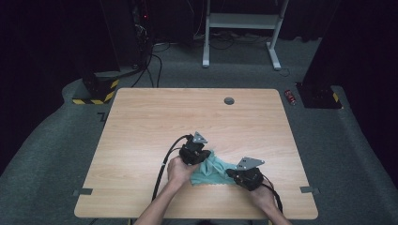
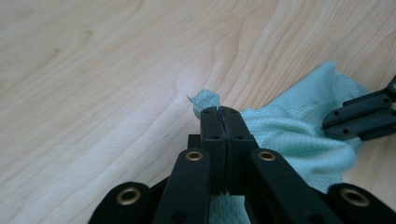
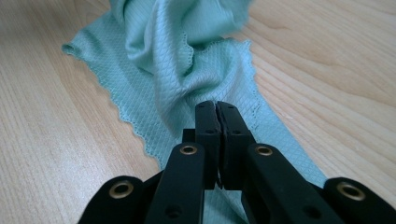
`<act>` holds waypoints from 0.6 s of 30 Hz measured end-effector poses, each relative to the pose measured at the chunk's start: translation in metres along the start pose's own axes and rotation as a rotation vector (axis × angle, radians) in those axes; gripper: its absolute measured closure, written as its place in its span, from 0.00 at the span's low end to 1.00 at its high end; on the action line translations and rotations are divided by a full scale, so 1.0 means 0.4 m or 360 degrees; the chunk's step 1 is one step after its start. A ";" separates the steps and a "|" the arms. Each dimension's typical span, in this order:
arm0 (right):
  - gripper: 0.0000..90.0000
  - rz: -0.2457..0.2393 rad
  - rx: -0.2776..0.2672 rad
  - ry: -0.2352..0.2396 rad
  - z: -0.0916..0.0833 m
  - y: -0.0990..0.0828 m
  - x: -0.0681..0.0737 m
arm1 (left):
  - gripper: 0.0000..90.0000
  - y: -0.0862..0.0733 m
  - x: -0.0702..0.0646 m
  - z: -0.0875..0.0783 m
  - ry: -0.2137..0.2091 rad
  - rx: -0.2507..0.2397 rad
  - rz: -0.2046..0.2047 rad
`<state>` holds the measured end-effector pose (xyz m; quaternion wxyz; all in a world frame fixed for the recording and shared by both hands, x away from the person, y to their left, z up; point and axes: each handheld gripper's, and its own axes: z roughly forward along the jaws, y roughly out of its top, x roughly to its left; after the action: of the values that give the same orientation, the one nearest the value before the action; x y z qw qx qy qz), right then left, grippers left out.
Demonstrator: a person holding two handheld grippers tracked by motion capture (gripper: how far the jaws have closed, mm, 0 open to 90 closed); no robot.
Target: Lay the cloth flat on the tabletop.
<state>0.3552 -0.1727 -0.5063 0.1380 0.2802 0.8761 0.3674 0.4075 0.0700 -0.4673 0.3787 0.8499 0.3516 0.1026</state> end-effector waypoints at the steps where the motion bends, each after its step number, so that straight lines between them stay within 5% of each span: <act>1: 0.98 -0.0006 -0.0002 -0.0007 -0.003 -0.001 -0.001 | 0.99 -0.005 -0.001 -0.013 0.0018 -0.0017 0.0007; 7: 0.92 -0.0018 0.0003 0.0020 -0.017 -0.009 -0.002 | 0.98 -0.077 -0.027 -0.061 -0.0007 -0.0016 0.0020; 13: 0.87 0.0146 -0.0066 -0.0031 -0.028 0.006 -0.046 | 0.97 -0.131 -0.039 -0.053 0.0002 0.0009 0.0000; 18: 0.81 0.0167 -0.0025 -0.0030 0.010 0.039 -0.051 | 0.97 -0.146 -0.046 -0.046 -0.0017 0.0017 -0.0012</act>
<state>0.3796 -0.1734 -0.4972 0.1289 0.3281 0.8559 0.3784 0.3558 0.0953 -0.4948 0.3764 0.8512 0.3533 0.0947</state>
